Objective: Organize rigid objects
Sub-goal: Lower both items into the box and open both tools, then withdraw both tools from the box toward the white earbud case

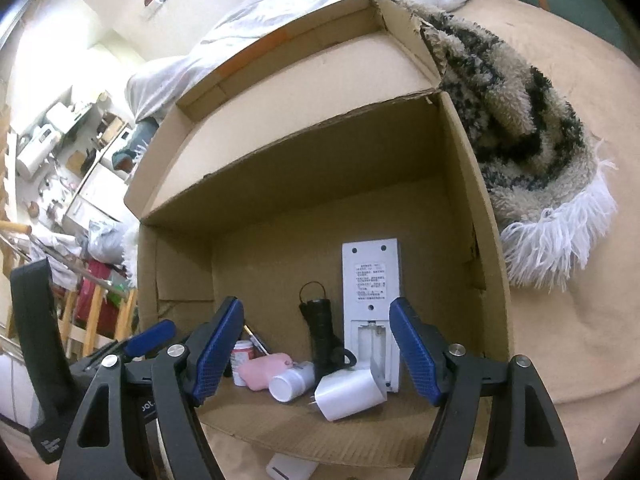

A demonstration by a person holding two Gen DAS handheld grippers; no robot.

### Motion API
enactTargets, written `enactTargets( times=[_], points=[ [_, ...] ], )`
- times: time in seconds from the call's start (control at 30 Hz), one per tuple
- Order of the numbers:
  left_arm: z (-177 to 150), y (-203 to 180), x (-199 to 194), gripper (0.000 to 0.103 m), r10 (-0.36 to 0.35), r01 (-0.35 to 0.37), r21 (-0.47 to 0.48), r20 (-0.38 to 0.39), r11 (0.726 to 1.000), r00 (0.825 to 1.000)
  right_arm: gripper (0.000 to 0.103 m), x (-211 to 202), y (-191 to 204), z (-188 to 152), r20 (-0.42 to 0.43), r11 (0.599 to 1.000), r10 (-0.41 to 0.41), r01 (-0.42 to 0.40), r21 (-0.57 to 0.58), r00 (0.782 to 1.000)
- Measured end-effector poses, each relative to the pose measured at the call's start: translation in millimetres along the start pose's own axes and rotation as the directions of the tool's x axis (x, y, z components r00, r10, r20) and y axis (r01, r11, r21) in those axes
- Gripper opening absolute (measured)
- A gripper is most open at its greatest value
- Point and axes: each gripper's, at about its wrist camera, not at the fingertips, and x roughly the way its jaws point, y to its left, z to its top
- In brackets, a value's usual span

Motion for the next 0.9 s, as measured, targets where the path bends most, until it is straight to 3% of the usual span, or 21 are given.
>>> enactTargets(
  times=[0.2,0.4,0.6,0.9],
  points=[
    [0.9,-3.8,-16.4,0.067,0.003,-0.002,-0.013,0.032,1.0,0.999,0.08,-11.9,-4.4,3.2,0.051,0.998,-0.055,0.055,0.01,0.997],
    [-3.2,-2.7,-34.0,0.067,-0.006,0.006,-0.009,0.07,1.0,0.998,0.08,-23.6,-9.4,3.1,0.076,0.998,-0.061,0.059,0.025,0.995],
    [-5.8,3.1,-40.6,0.067,0.038,-0.037,-0.022,0.066,0.999,0.997,0.08,-34.2,-7.0,-3.2,0.084,0.998,-0.067,0.067,0.01,0.994],
    [-27.4,12.2,-53.6,0.067,0.019,-0.017,-0.047,0.055,0.999,0.998,0.08,-61.6,1.0,-23.4,0.096,0.997,-0.072,0.074,-0.017,0.993]
  ],
)
